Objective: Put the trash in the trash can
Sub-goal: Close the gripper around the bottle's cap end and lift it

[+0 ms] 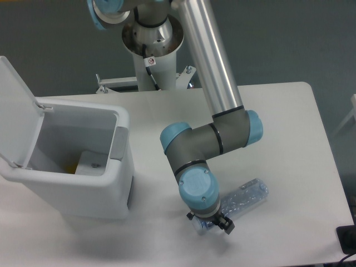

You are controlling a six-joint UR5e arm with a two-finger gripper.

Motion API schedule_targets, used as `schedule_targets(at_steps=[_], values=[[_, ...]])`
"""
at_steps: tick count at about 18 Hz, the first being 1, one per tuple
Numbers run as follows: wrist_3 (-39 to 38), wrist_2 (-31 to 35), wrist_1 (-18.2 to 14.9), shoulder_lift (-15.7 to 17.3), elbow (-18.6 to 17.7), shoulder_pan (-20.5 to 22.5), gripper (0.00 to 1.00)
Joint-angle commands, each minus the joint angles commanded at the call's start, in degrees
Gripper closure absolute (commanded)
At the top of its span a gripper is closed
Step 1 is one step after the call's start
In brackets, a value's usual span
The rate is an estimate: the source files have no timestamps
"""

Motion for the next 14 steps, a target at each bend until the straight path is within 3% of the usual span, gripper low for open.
schedule_targets(at_steps=[2,7,14], values=[[-2.3,0.0,0.1,-0.4,0.1,-0.1,0.00],[-3.3,0.1,0.0,-0.4,0.2,-0.1,0.52],[-3.3,-0.1,-0.2,1.8,0.3,-0.1,0.54]])
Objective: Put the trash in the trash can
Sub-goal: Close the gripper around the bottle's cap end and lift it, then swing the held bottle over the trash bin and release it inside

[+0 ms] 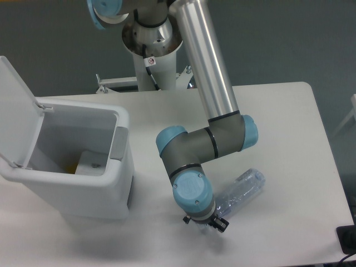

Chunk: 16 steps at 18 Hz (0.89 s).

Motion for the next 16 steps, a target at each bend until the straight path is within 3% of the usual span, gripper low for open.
schedule_targets(at_steps=[8,12,16], values=[[-1.2,-2.6,-0.1,4.2,0.9,1.1,0.54],[-5.2,-13.0,-0.1,6.9,3.6,3.4,0.54],[-10.8,-28.6,0.0,10.8,4.7,6.1,0.54]])
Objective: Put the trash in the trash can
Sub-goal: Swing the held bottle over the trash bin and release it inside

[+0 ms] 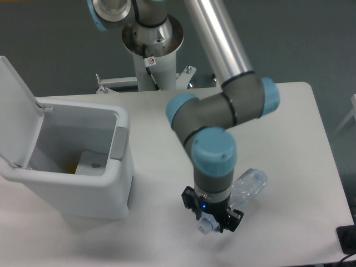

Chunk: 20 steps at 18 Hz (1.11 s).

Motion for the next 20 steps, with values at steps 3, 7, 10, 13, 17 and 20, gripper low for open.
schedule_targets(at_steps=[3,7,10,13,17,20], values=[[-2.6,-9.5,0.0,3.2,1.2,2.2,0.54],[-5.9,-26.1,0.1,6.8,2.5,5.1,0.54],[-6.1,-37.0,1.7,8.0,2.5,6.8,0.54],[-6.6,-39.6,2.6,9.8,2.7,6.4,0.54],[-9.9,-48.5,2.6,13.1,2.2,5.9,0.53],[-10.6,-50.9,2.6,15.9,-0.4,4.2,0.53]])
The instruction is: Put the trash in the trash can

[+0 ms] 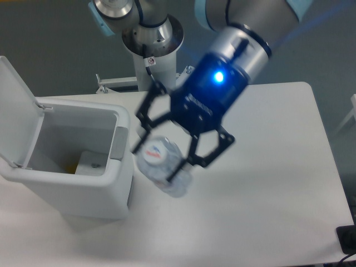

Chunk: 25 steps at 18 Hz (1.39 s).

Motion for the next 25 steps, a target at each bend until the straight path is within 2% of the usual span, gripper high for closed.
schedule_targets(at_steps=[7,11,12,13,15,19,20,25], values=[[0.7,0.0,0.4,6.2,-8.3,-4.4,0.50],[1.3,0.0,0.4,7.8,-11.0,-7.0,0.47],[1.4,0.0,0.4,8.2,-11.7,-7.1,0.43],[1.8,0.0,0.5,8.2,-12.7,-7.2,0.36],[2.8,0.2,0.6,8.3,-14.0,-7.3,0.08],[2.8,0.3,0.6,8.4,-14.7,-7.2,0.05],[2.8,0.3,0.6,8.4,-15.0,-7.2,0.01],[2.8,0.4,0.4,8.2,-14.8,-6.4,0.00]])
